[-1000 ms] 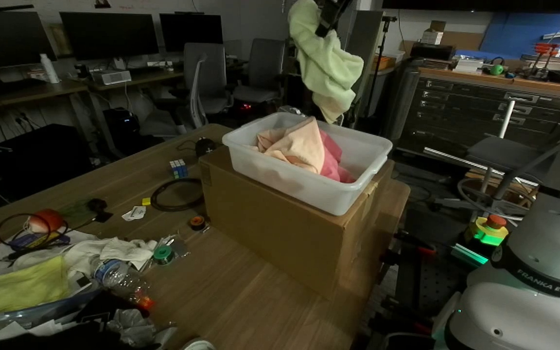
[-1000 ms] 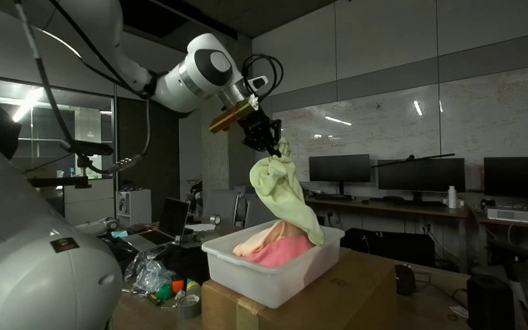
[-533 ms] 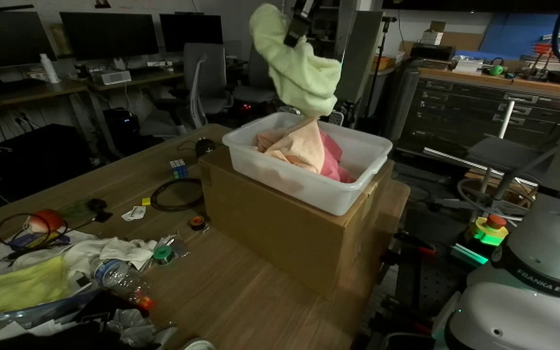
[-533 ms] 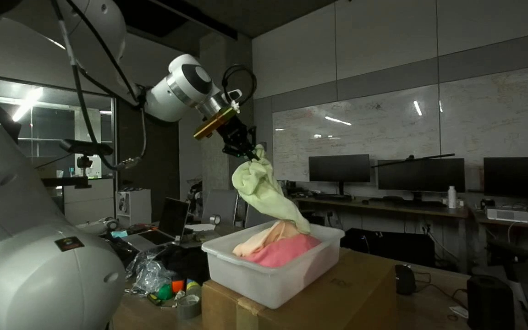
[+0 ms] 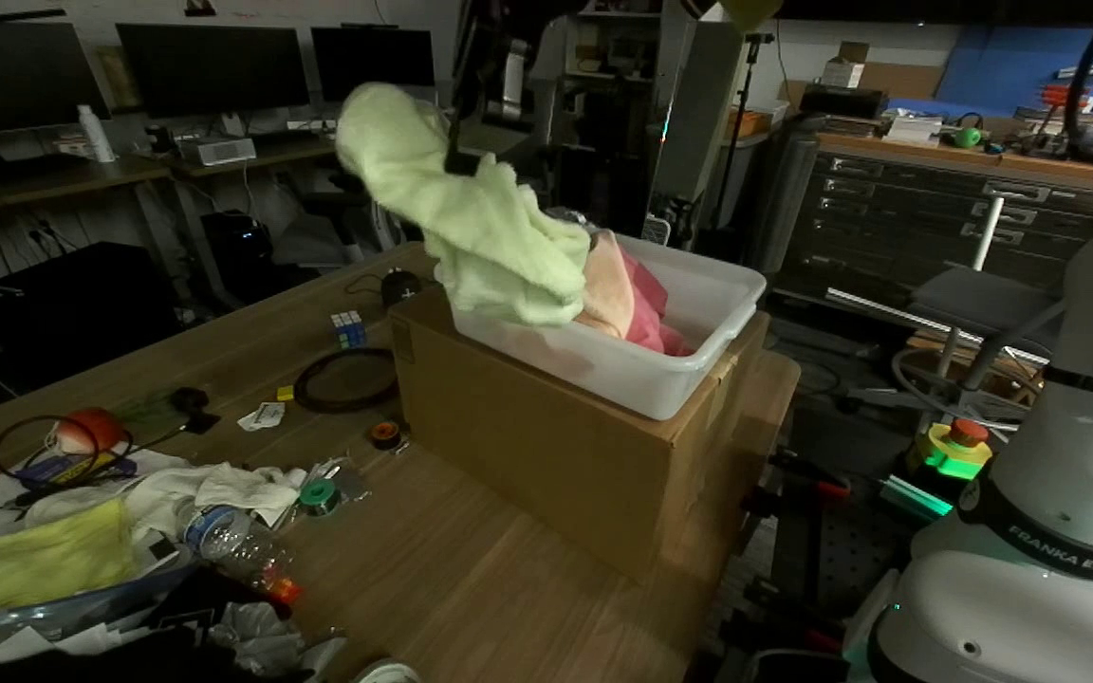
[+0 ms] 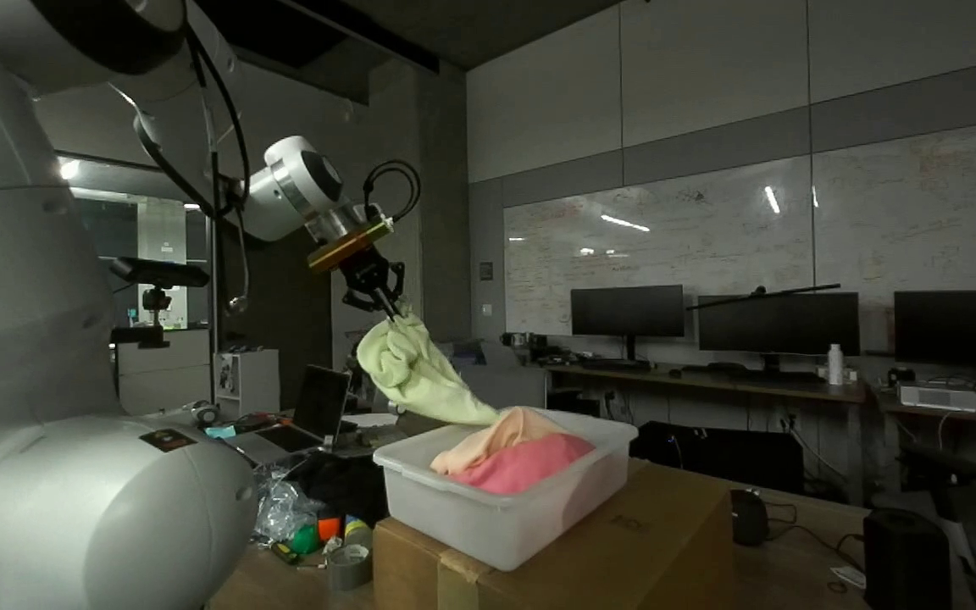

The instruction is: Remove the yellow towel and peach t-shirt from the white storage bin and place them on the table

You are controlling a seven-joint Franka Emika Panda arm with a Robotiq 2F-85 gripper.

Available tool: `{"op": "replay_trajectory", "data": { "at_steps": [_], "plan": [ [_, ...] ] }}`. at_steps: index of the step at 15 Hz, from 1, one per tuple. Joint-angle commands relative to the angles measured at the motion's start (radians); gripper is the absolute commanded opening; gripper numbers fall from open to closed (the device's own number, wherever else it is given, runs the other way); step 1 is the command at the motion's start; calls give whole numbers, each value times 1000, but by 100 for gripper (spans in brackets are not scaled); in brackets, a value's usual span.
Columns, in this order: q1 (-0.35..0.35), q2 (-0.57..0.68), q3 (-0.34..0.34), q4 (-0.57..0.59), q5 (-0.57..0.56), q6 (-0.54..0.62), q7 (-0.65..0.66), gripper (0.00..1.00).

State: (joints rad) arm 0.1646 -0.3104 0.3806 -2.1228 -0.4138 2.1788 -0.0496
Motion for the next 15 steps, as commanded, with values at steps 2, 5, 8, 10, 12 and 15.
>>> {"op": "replay_trajectory", "data": {
  "at_steps": [2, 5, 8, 10, 12, 15],
  "plan": [
    [108, 113, -44, 146, 143, -31, -222, 8],
    [133, 157, -46, 201, 192, -68, -300, 8],
    [144, 186, -43, 240, 207, -101, -343, 8],
    [142, 204, -43, 259, 196, -115, -349, 8],
    [138, 217, -40, 270, 170, -134, -343, 33],
    [136, 227, -42, 266, 133, -148, -350, 41]
  ]
}}
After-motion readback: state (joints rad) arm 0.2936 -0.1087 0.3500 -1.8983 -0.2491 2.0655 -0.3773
